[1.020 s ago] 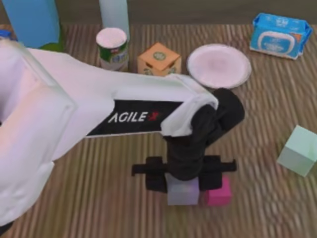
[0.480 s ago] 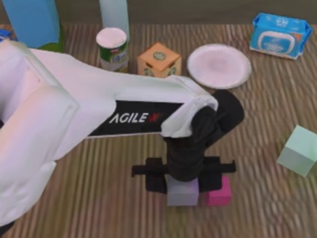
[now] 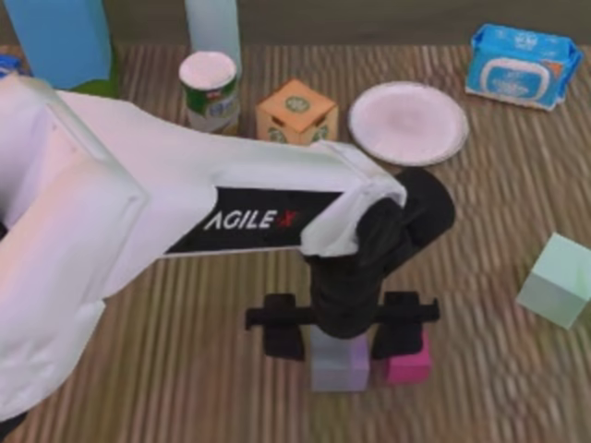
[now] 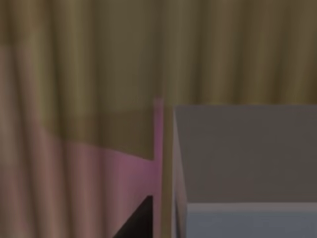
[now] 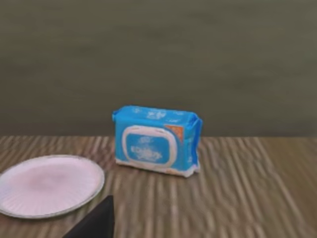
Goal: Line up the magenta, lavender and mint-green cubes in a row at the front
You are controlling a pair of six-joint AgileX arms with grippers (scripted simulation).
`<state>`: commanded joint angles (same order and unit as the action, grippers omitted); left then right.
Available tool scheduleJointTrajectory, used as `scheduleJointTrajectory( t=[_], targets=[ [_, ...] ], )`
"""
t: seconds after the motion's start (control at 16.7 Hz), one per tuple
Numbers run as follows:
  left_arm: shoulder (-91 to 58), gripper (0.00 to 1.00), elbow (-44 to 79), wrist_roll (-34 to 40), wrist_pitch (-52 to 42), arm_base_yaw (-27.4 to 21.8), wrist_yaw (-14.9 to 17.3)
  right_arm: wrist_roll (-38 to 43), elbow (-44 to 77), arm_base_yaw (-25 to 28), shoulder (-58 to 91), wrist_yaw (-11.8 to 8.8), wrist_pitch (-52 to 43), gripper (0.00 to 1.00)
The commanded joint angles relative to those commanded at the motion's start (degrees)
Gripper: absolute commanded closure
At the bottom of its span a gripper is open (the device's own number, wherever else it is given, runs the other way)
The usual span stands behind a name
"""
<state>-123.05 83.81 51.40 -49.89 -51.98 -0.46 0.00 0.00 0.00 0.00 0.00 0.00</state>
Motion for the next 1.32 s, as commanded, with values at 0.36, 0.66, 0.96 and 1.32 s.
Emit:
scheduleJointTrajectory(
  t=[0.36,0.66,0.96,1.32],
  targets=[
    [0.00,0.00,0.00,0.00,0.00,0.00,0.00,0.00,0.00,0.00,0.00,0.00,0.00,0.00],
    [0.30,0.00,0.80,0.12,-1.01,0.07,0.08,0.00,0.00,0.00,0.00,0.00,0.00,0.00],
    [3.79,0.00,6.86,0.26,-11.12,0.62,0.04,0.00,0.00,0.00,0.00,0.00,0.00,0.00],
    [5.00,0.00,8.57,0.25,-13.73,0.67,-0.03,0.00,0.00,0.00,0.00,0.00,0.00,0.00]
  ],
)
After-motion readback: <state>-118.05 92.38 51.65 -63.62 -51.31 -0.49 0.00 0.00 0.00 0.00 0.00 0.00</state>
